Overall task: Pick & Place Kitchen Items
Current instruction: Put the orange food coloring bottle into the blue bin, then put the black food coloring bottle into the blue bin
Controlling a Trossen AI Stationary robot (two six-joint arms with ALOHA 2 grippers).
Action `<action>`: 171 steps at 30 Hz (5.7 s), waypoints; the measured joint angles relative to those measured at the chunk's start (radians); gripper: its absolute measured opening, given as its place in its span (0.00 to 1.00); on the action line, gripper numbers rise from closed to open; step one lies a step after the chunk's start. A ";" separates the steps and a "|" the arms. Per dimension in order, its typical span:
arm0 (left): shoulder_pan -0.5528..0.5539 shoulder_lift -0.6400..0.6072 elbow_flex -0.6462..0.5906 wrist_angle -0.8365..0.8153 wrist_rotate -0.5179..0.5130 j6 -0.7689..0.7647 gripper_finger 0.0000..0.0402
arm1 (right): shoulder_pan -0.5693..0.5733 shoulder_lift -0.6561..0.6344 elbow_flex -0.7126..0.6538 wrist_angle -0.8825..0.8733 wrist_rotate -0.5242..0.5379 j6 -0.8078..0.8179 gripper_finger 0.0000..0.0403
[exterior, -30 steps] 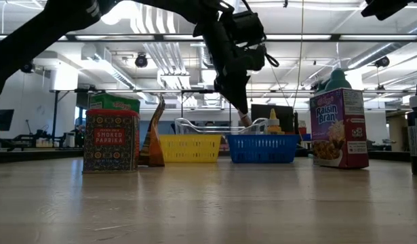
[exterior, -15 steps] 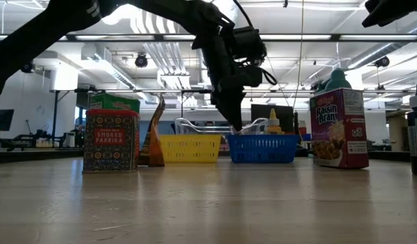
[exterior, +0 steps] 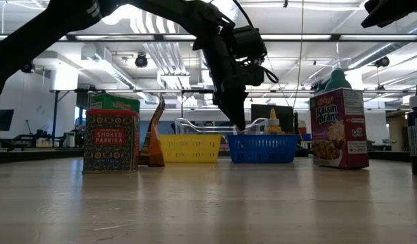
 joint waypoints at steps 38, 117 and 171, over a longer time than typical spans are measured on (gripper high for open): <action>0.004 0.068 -0.007 0.011 0.014 -0.018 0.19 | 0.000 0.000 0.000 -0.001 0.000 -0.004 0.02; 0.003 0.064 0.001 0.025 0.032 -0.017 0.41 | 0.000 0.000 -0.001 0.001 -0.004 -0.010 0.02; -0.371 -0.124 0.001 0.044 -0.197 -0.201 0.23 | 0.241 0.456 0.199 -0.234 -0.292 0.608 0.32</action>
